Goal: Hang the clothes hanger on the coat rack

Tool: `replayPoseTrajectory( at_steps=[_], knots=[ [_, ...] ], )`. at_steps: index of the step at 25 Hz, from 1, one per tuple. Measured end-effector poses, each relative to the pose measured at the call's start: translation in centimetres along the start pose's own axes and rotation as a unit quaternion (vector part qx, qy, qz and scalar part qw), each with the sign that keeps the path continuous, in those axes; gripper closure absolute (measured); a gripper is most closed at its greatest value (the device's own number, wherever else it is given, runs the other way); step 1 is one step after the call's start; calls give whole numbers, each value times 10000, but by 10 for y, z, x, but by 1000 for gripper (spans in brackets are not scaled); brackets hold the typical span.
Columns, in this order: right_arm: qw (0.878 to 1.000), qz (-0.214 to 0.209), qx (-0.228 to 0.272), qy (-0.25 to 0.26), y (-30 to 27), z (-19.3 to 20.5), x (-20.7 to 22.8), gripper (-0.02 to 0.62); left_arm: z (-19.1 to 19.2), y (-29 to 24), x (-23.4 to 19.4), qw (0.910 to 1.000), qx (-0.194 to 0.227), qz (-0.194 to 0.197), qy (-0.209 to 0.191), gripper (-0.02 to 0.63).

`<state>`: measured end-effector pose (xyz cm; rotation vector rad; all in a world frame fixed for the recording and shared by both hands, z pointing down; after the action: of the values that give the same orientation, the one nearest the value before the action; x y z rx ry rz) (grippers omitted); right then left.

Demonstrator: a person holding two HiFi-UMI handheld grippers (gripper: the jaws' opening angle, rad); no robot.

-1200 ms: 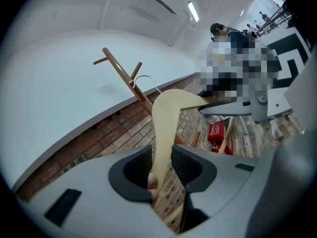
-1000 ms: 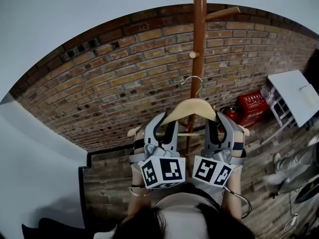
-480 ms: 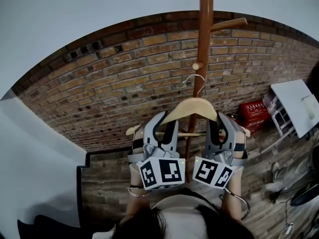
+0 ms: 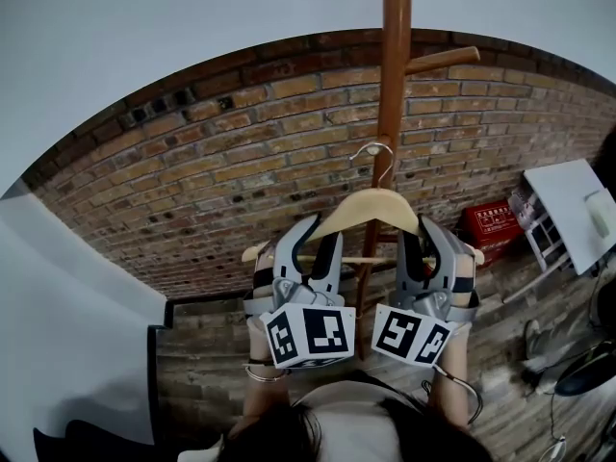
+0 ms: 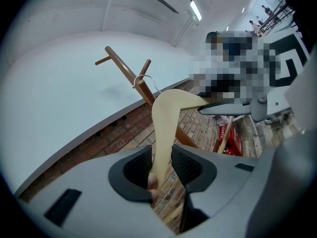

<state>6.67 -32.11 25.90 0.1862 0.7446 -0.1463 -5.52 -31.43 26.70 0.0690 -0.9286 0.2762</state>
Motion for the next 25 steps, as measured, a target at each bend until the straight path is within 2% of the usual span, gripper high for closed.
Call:
replayPoseTrajectory(
  at_steps=[10,14,19,23,25],
  knots=[
    [9998,-119,-102,-103,-21,14,0,479,4,-23,3,9999,-126,97,-1,476],
    [9996,-169,-164,-152,-28,21,-3,479,4,-31,4,9995,-222,123,179,476],
    [9993,-226,-217,-209,-38,28,-7,479,14,-41,9,9994,-278,213,9,476],
    [9991,-243,-278,-228,-43,34,-10,477,13,-48,10,9988,-341,244,235,476],
    [9989,-245,-307,-241,-46,37,-10,477,16,-51,14,9989,-339,286,169,476]
  ],
)
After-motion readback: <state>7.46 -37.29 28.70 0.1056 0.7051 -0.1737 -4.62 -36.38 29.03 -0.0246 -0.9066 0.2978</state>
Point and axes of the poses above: the fingertips, and each gripper's own axes: y backward along the fingers, x to its right, z out of its underside, the point moved 3 cm from there along y, backward along the fingers, and after that the axes turned 9 degrees about -y, right-handed, at the moved point
